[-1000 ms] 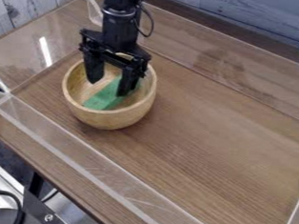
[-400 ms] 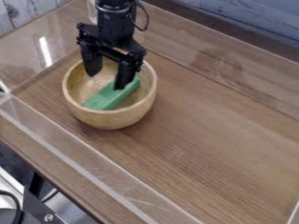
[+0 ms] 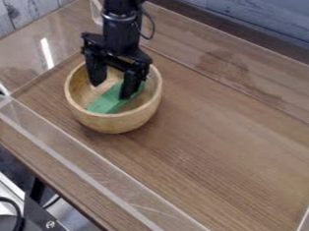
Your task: Remove the green block from inside the brown bowl and put it on the table
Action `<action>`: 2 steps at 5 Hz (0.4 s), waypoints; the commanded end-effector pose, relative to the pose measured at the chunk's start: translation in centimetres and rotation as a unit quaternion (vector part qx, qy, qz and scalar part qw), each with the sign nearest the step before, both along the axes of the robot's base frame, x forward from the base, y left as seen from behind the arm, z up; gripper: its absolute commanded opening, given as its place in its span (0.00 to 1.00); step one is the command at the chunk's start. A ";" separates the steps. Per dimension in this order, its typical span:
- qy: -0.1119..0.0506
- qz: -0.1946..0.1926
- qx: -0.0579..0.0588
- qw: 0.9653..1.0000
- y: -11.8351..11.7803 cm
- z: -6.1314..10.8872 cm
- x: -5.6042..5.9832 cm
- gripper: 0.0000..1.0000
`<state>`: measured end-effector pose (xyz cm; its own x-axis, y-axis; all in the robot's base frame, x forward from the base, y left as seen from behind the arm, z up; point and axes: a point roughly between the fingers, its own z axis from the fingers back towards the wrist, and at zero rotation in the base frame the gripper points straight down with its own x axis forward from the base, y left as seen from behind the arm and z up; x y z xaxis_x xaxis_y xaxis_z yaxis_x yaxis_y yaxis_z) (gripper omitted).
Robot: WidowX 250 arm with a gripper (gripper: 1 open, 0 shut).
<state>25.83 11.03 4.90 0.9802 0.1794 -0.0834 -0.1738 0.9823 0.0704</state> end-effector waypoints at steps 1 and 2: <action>-0.018 -0.002 0.011 1.000 0.8 0.4 1.2 1.00; -0.009 0.006 0.017 1.000 0.7 0.4 0.8 0.00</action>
<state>25.76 11.28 3.92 0.9751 0.1906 -0.1131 -0.1815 0.9796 0.0859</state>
